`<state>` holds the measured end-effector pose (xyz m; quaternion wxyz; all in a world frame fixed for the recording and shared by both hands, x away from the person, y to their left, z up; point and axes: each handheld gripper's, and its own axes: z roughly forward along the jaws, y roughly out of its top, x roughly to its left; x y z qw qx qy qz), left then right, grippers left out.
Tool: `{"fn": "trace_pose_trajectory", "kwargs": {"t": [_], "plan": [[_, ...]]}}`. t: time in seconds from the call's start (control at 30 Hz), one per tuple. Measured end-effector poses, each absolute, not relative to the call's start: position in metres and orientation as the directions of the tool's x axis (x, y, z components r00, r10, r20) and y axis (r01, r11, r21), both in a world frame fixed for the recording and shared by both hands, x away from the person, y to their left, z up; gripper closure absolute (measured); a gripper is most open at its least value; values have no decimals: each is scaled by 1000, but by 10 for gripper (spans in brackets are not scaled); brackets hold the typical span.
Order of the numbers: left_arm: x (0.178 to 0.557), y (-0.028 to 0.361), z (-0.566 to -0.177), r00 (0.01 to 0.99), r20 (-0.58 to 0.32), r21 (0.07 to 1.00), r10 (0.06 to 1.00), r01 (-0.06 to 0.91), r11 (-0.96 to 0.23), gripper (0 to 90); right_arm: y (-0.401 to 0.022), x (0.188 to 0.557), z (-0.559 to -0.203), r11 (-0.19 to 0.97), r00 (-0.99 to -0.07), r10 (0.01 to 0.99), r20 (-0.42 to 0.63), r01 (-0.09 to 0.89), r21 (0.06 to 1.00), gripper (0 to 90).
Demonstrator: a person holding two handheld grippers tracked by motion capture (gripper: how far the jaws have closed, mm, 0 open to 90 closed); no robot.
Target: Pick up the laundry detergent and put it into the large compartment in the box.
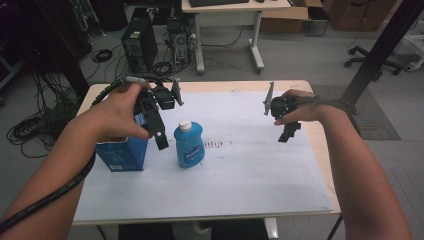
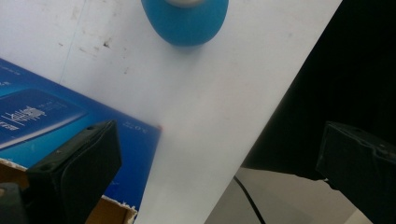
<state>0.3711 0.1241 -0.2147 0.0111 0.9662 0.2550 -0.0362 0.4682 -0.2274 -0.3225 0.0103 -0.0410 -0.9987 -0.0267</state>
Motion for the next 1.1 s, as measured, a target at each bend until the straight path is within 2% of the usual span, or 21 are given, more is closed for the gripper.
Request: {"fn": "trace_pose_trajectory", "kwargs": {"t": [0.5,1.1], "plan": [[370,121,-212,859,-78,7,506,508,-861,2,-227,468,-320,995,-997,78,8,79,59,54],[378,100,-202,816,-48,3,577,577,-817,2,-224,465,-321,996,-998,65,-10,64,57,52]]}}
